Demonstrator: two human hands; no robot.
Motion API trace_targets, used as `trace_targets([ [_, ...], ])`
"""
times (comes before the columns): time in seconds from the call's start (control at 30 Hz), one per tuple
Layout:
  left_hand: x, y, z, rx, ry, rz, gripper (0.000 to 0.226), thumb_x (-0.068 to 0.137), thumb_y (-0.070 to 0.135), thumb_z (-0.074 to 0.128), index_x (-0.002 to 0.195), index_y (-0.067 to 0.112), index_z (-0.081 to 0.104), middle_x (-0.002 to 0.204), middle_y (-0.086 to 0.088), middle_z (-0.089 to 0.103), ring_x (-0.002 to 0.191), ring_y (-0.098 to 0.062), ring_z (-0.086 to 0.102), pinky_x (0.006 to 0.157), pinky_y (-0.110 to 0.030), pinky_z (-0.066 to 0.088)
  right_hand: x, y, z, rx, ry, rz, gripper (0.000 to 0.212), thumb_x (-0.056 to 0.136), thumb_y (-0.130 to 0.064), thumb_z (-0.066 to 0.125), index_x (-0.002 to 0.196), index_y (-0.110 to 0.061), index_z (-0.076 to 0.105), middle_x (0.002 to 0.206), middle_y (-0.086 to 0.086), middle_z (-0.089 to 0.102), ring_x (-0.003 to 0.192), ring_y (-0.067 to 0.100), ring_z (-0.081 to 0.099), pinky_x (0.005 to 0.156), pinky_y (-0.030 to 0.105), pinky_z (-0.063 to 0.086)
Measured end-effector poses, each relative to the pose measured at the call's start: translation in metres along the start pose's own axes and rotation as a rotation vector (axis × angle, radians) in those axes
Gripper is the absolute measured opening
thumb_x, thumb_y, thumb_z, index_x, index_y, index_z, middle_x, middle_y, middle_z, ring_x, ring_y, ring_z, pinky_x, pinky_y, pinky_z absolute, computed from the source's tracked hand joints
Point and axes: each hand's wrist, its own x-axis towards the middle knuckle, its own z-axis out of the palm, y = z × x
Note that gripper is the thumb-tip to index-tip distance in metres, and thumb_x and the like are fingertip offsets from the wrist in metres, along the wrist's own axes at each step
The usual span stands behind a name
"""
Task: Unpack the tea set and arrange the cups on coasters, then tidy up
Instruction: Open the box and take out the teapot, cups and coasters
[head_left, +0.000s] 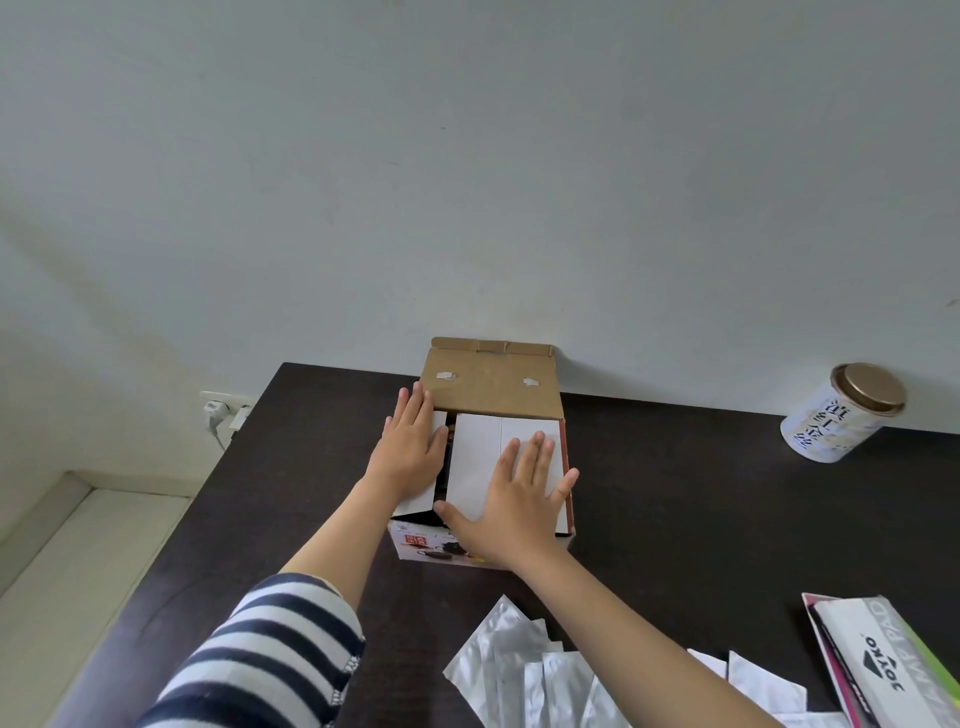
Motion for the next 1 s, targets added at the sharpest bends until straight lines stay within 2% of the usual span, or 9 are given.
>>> trace_targets([
  [0.27,-0.001,0.001,0.002,0.007,-0.004,-0.009,0.061,0.102,0.033,0.027,0.151,0.01,-0.001,0.159,-0.001,-0.011,0.144,-0.017,-0.017,0.117,-0.043,0.0,-0.003,0.003,0.001,-0.008,0.002,-0.021,0.132,0.064,-0.093,0.031,0.149,-0.004,-0.017,0.152,0.023,-0.029,0.137,0.037,-0.035,0.098,0.061,-0.027],
  [0.5,-0.001,0.001,0.0,0.0,-0.005,-0.01,0.061,0.101,0.032,0.027,0.151,0.011,0.0,0.159,0.0,-0.01,0.144,-0.017,-0.016,0.117,-0.043,0.0,-0.002,-0.002,-0.001,0.006,0.039,-0.039,0.12,0.071,-0.082,0.039,0.151,-0.006,-0.01,0.154,0.025,-0.023,0.138,0.042,-0.031,0.097,0.06,-0.029],
  [0.63,-0.001,0.0,-0.001,-0.007,0.0,-0.006,0.061,0.101,0.034,0.028,0.151,0.011,0.002,0.159,0.0,-0.008,0.145,-0.017,-0.015,0.117,-0.044,0.001,-0.006,-0.004,-0.006,0.093,0.082,-0.151,0.102,0.081,-0.07,0.039,0.152,-0.015,-0.008,0.157,0.015,-0.023,0.141,0.036,-0.027,0.097,0.056,-0.03],
  [0.8,-0.002,0.0,-0.002,0.004,0.005,0.004,0.061,0.101,0.035,0.027,0.151,0.013,0.001,0.159,0.0,-0.009,0.144,-0.016,-0.015,0.116,-0.042,-0.001,-0.013,0.009,-0.037,0.429,0.312,-0.45,0.065,0.089,-0.044,0.041,0.149,-0.026,0.027,0.161,0.005,0.004,0.148,0.022,-0.007,0.112,0.055,-0.017],
  [0.9,-0.002,-0.002,-0.001,0.018,0.005,0.003,0.061,0.101,0.037,0.026,0.151,0.013,0.001,0.159,0.0,-0.01,0.144,-0.015,-0.016,0.116,-0.04,-0.002,-0.015,0.038,-0.062,0.414,0.424,-0.526,0.053,0.089,-0.039,0.037,0.137,-0.022,0.05,0.159,0.005,0.02,0.148,0.02,0.007,0.111,0.047,-0.016],
  [1.0,0.0,-0.004,0.0,0.031,0.002,-0.001,0.061,0.101,0.037,0.026,0.151,0.012,0.001,0.159,0.001,-0.01,0.144,-0.015,-0.016,0.116,-0.04,-0.002,-0.021,0.074,-0.077,0.364,0.462,-0.513,0.05,0.089,-0.037,0.038,0.13,-0.015,0.058,0.152,0.004,0.036,0.144,0.018,0.025,0.115,0.054,0.0],
])
